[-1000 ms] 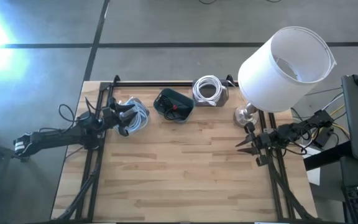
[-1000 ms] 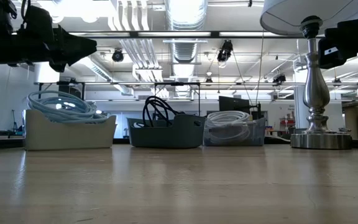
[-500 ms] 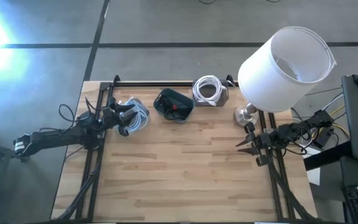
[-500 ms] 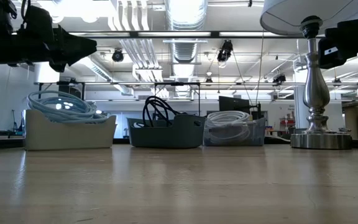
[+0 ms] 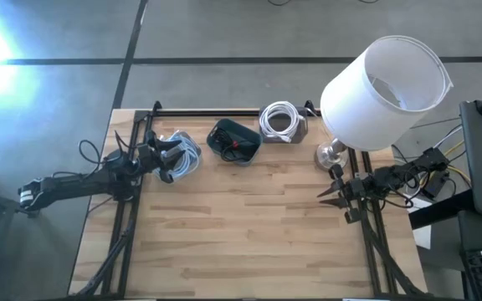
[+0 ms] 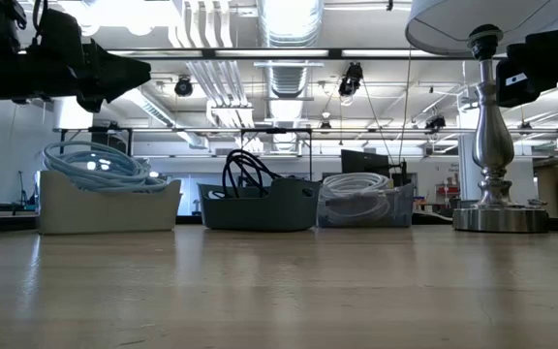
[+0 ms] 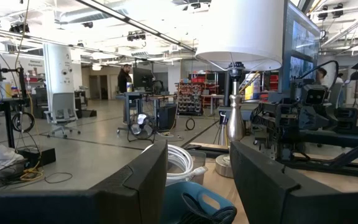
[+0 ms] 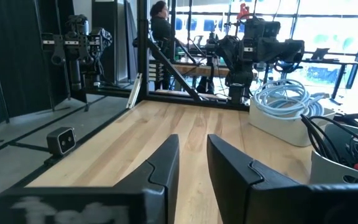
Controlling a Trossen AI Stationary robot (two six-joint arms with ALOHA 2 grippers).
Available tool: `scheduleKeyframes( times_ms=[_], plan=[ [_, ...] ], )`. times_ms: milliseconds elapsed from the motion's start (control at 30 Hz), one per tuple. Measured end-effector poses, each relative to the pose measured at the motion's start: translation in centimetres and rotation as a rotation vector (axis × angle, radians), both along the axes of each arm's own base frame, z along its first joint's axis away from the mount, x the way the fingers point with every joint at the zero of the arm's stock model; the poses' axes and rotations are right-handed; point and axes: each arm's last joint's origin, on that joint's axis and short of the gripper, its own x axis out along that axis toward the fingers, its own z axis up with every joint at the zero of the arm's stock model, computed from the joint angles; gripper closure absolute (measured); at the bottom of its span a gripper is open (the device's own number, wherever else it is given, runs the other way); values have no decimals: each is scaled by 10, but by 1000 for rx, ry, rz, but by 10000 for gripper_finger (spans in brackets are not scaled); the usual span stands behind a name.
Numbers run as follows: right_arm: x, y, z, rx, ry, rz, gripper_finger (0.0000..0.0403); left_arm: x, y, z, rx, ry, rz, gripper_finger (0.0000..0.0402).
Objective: Pick & Place USB Port
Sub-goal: Return to Home Position
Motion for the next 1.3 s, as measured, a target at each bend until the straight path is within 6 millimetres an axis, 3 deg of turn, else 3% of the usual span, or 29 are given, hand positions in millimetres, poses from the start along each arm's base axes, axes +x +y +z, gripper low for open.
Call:
scheduleKeyframes(
  times_ms=[367, 833, 1300],
  plan=[
    [0, 0, 0, 0, 0, 0, 311, 0, 0, 0, 0, 0, 0, 223],
    [0, 0, 0, 0, 0, 0, 335, 0, 0, 0, 0, -1, -1, 223],
    [0, 0, 0, 0, 0, 0, 314, 0, 0, 0, 0, 0, -1, 223]
  ],
)
